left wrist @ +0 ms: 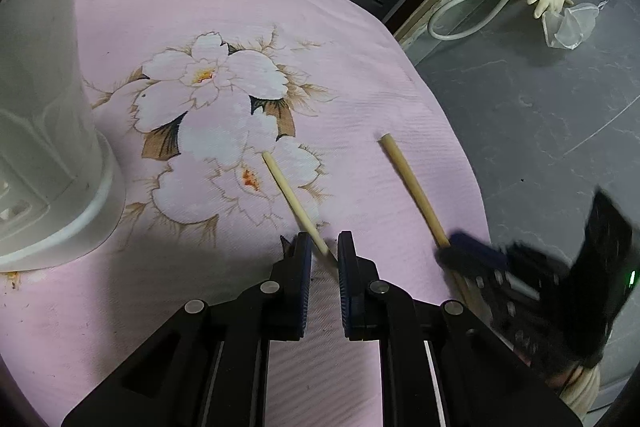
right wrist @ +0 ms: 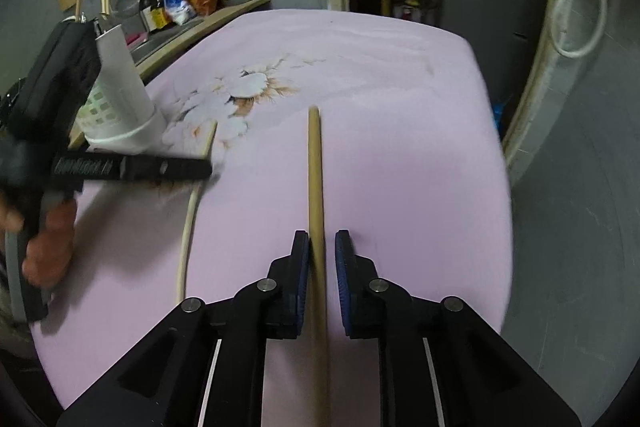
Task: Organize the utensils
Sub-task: 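Close right tool on a chopstick while left tool closes on another chopstick, then lift the chopstick in right tool while left tool lifts its chopstick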
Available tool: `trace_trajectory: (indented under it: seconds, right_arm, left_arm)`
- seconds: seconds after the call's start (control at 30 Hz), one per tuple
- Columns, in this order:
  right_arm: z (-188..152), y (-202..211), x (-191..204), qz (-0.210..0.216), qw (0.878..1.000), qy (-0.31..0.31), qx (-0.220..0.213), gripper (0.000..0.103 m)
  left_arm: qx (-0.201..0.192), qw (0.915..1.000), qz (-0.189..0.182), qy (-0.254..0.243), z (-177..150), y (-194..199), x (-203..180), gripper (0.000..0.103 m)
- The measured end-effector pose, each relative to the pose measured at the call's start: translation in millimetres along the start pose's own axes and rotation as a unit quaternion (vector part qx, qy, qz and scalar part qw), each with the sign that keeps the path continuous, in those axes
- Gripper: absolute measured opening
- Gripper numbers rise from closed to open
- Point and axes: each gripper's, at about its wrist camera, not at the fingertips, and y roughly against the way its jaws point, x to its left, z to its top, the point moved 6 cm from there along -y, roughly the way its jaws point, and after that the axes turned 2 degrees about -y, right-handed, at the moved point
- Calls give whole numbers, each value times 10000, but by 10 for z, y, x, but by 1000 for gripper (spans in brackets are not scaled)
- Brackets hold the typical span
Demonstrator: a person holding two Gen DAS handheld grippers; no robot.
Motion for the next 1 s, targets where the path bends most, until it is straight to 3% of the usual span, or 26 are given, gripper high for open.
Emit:
trace_trajectory:
  seconds: [0.27,0.37,0.53,0.73,1.0]
  right_arm:
    - [331,-384,118,262,9987,285,330,13]
    - [328,-408,170,255,9983,375,358,7]
    - [289,-272,145,368,9992,100,81,6]
    - [219,245,243,213,9933,48,-1134,6]
    - [183,801,578,19,9574,287,-2873,6]
  left_arm:
    - [-21,9999,-134,-92,3,0,9,10]
    - [-62,9998,-146,-151,-8,17,3,10]
    - [-375,9980,-173,-483,-28,145,-142,9]
    - [-988,9905,-135,-951,-119,397,-329,8]
    - [-2105,9699,59,-1227,-249,870,-474,3]
